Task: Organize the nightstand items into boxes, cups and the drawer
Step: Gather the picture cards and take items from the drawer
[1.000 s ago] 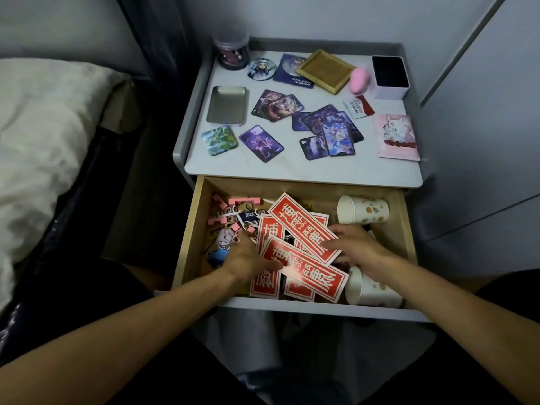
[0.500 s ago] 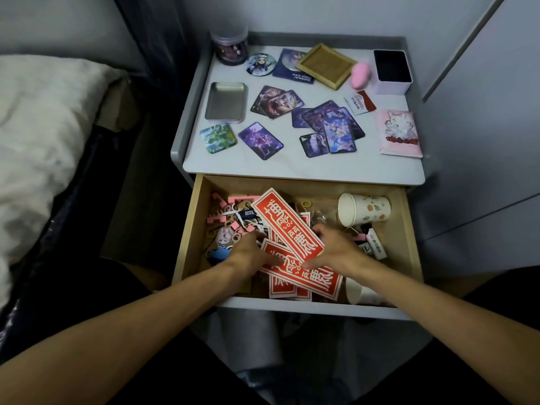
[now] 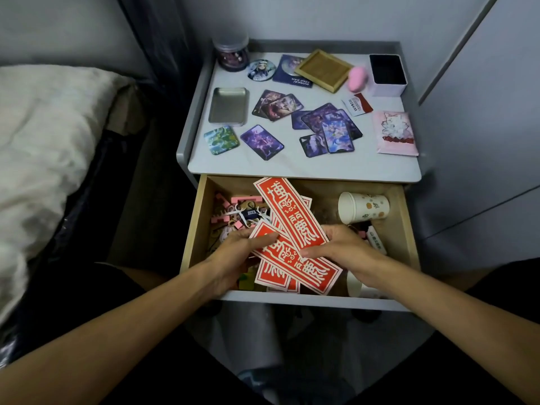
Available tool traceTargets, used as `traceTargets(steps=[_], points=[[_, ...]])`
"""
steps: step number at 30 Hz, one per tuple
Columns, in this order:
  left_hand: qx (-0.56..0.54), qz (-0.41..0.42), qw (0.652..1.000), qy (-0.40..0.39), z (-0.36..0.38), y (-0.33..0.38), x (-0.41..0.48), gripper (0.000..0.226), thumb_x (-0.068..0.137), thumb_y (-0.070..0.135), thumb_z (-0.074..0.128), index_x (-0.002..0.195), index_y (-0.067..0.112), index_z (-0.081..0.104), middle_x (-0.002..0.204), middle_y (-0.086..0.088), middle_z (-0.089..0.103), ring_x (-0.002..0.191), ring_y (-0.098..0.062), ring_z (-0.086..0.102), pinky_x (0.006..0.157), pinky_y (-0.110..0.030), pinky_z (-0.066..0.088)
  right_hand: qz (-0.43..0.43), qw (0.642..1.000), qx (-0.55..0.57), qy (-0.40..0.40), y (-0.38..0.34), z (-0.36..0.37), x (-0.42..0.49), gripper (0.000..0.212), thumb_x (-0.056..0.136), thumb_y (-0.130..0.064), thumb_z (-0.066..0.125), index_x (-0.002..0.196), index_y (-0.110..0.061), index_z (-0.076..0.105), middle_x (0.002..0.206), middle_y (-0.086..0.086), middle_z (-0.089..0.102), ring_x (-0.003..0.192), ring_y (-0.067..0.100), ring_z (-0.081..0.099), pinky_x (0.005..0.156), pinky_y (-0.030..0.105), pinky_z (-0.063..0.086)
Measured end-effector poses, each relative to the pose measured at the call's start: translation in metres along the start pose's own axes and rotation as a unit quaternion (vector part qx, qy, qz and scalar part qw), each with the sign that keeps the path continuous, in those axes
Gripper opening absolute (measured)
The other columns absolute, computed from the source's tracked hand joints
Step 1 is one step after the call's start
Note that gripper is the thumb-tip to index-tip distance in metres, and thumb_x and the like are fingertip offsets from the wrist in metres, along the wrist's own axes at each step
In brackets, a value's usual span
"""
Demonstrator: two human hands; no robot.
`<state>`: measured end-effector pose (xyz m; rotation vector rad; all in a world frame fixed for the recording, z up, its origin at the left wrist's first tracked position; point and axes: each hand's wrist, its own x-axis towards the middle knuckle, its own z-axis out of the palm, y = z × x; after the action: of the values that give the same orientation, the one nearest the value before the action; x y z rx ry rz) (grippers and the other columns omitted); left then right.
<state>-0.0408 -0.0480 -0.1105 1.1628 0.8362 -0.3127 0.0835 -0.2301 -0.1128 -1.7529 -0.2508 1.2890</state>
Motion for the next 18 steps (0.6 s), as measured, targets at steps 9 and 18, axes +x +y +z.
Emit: traceTargets(steps=[9,18], points=[[0.072,0.149,0.985,0.056,0.004,0.012,-0.025,0.032,0.091,0.019,0.069,0.121,0.015,0.061,0.099,-0.003,0.077,0.085,-0.024,0.076,0.075,-0.038,0.062,-0.08,0.996,-0.016,0.036,-0.017,0.006,-0.026,0.026,0.094,-0.031,0.064,0.119,-0.023,0.061,0.103,-0.004,0.075,0.093,0.014,0.073,0.083,0.032,0.058],[-0.016,0.121,0.989,0.084,0.005,0.017,-0.06,0.058,0.081,0.024,0.078,0.128,0.025,0.045,0.105,-0.01,0.074,0.081,-0.027,0.076,0.062,-0.032,0.061,-0.056,0.998,0.021,-0.018,-0.035,0.01,-0.049,0.024,0.096,-0.027,0.061,0.118,-0.02,0.064,0.102,0.001,0.076,0.093,0.017,0.074,0.076,0.027,0.058]])
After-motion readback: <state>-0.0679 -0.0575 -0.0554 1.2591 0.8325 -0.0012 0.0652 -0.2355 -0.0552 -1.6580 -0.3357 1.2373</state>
